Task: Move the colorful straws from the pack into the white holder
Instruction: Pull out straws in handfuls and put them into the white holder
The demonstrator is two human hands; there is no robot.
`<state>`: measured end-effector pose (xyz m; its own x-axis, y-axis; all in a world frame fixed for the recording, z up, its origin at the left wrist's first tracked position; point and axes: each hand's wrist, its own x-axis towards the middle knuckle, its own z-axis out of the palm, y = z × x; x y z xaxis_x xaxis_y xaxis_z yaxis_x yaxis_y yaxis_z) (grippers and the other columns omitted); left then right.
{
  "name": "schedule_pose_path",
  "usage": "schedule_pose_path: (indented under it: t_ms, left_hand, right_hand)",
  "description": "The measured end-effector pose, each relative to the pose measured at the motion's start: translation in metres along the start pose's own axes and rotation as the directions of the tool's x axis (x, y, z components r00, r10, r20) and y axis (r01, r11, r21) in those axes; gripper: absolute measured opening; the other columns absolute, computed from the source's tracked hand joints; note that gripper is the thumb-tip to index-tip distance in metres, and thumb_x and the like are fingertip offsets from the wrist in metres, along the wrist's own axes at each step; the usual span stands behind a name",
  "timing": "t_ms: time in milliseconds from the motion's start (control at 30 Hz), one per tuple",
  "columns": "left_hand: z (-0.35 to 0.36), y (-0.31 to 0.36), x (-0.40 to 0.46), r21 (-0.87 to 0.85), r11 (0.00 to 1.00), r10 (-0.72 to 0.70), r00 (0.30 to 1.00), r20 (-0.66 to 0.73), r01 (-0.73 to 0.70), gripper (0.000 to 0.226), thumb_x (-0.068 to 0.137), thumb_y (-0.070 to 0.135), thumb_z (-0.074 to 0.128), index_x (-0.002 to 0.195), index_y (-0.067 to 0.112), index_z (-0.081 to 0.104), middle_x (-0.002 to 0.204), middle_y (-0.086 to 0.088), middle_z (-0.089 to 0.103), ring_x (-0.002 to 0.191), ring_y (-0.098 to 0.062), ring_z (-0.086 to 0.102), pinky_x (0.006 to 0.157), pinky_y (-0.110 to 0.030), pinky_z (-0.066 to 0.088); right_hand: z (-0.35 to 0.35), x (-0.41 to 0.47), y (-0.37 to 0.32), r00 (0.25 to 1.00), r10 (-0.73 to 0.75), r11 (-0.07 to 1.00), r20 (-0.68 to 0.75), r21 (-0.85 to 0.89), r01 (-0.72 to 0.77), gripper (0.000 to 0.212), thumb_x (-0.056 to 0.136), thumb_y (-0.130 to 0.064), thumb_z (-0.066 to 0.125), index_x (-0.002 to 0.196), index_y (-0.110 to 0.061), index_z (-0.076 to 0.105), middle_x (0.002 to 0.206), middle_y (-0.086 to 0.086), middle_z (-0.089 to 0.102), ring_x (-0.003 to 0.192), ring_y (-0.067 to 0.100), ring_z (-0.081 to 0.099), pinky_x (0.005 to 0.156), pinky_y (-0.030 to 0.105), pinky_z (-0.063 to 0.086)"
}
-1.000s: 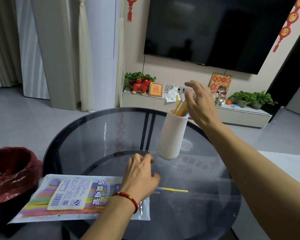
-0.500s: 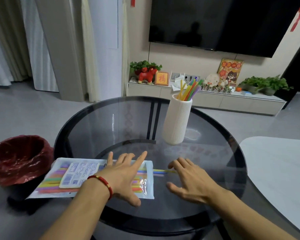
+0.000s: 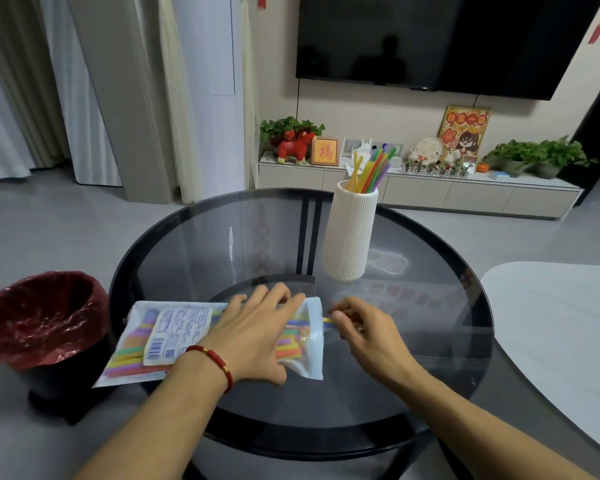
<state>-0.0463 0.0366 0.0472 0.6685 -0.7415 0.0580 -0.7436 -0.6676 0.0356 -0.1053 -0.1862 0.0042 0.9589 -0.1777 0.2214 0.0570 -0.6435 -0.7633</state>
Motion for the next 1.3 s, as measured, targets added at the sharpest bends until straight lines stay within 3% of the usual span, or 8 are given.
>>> schedule_pose_path:
  t_ms: [167,300,500,700,867,1000,1133,1300]
  left_hand:
    - [-0.019,0.014,0.005,0.339,0.940,0.070,0.988,-0.135,-0.020,0.115,0.060,0.030,0.078,0.152,0.023,0.010,0.137,-0.002,0.032,0.118,-0.027,0.037,0.103,-0.057,0.030]
    - [-0.019,0.021,0.008,0.521,0.851,0.142,0.984,-0.105,-0.067,0.124,0.065,0.022,0.081,0.156,0.018,-0.003,0.147,-0.011,0.023,0.129,-0.035,0.032,0.111,-0.067,0.015]
    - [-0.015,0.014,0.007,0.472,0.880,0.113,0.989,-0.095,-0.055,0.132,0.062,0.026,0.084,0.155,0.024,-0.010,0.149,-0.009,0.023,0.133,-0.034,0.030,0.112,-0.069,0.014]
    - [-0.004,0.005,0.004,0.305,0.952,-0.006,0.999,-0.053,0.021,0.133,0.065,0.035,0.081,0.151,0.031,-0.021,0.147,-0.004,0.018,0.135,-0.027,0.028,0.115,-0.065,0.014]
    - [-0.001,0.004,0.002,0.141,0.986,-0.095,0.995,0.015,0.092,0.133,0.069,0.037,0.080,0.148,0.040,-0.027,0.151,-0.001,0.012,0.143,-0.024,0.019,0.118,-0.066,0.005]
    - [0.000,0.006,0.002,0.061,0.994,-0.095,0.991,0.091,0.090,0.133,0.070,0.030,0.079,0.146,0.045,-0.028,0.151,0.002,0.011,0.145,-0.024,0.018,0.117,-0.069,-0.005]
    - [0.002,0.002,-0.001,-0.008,0.992,-0.122,0.985,0.121,0.124,0.128,0.069,0.027,0.076,0.147,0.047,-0.024,0.140,0.007,0.017,0.139,-0.018,0.029,0.116,-0.069,-0.005]
    - [0.008,-0.003,-0.003,-0.036,0.987,-0.149,0.983,0.105,0.154,0.124,0.067,0.018,0.071,0.145,0.052,-0.020,0.139,0.008,0.016,0.142,-0.017,0.022,0.114,-0.072,-0.005]
  right_hand:
    - [0.010,0.001,-0.005,0.930,0.307,0.781,0.201,0.506,-0.367,0.029,0.106,-0.031,0.051,0.108,-0.008,0.068,0.087,0.012,0.070,0.071,0.024,0.067,0.058,0.032,0.057]
    - [0.015,0.000,-0.009,0.877,0.306,0.678,0.370,0.562,-0.473,0.035,0.106,-0.032,0.047,0.115,-0.005,0.066,0.087,0.013,0.076,0.069,0.024,0.068,0.058,0.032,0.055]
    - [0.014,-0.004,-0.015,0.850,0.284,0.552,0.443,0.650,-0.523,0.036,0.109,-0.029,0.054,0.116,0.002,0.071,0.090,0.018,0.077,0.065,0.019,0.067,0.060,0.027,0.059]
    - [0.006,-0.005,-0.010,0.931,0.245,0.709,0.270,0.606,-0.361,0.019,0.102,-0.016,0.067,0.105,0.001,0.074,0.092,0.026,0.078,0.066,0.022,0.070,0.062,0.027,0.061]
    - [-0.007,0.001,-0.004,0.985,0.155,0.879,0.070,0.445,-0.170,0.011,0.097,-0.020,0.074,0.099,-0.012,0.082,0.082,0.012,0.082,0.060,0.022,0.071,0.049,0.026,0.055]
    - [-0.007,0.003,0.002,0.998,0.069,0.965,0.010,0.254,-0.069,0.014,0.094,-0.021,0.078,0.105,-0.015,0.083,0.085,-0.004,0.081,0.072,0.010,0.077,0.059,0.021,0.060]
    - [-0.016,0.008,0.010,0.997,0.064,0.954,0.045,0.290,-0.074,0.010,0.090,-0.016,0.082,0.099,-0.020,0.084,0.088,-0.007,0.082,0.087,0.009,0.079,0.079,0.023,0.063]
    - [-0.034,0.005,0.018,0.977,0.189,0.814,0.102,0.540,-0.214,0.013,0.090,-0.012,0.080,0.100,-0.017,0.084,0.095,0.004,0.084,0.088,0.018,0.080,0.071,0.023,0.061]
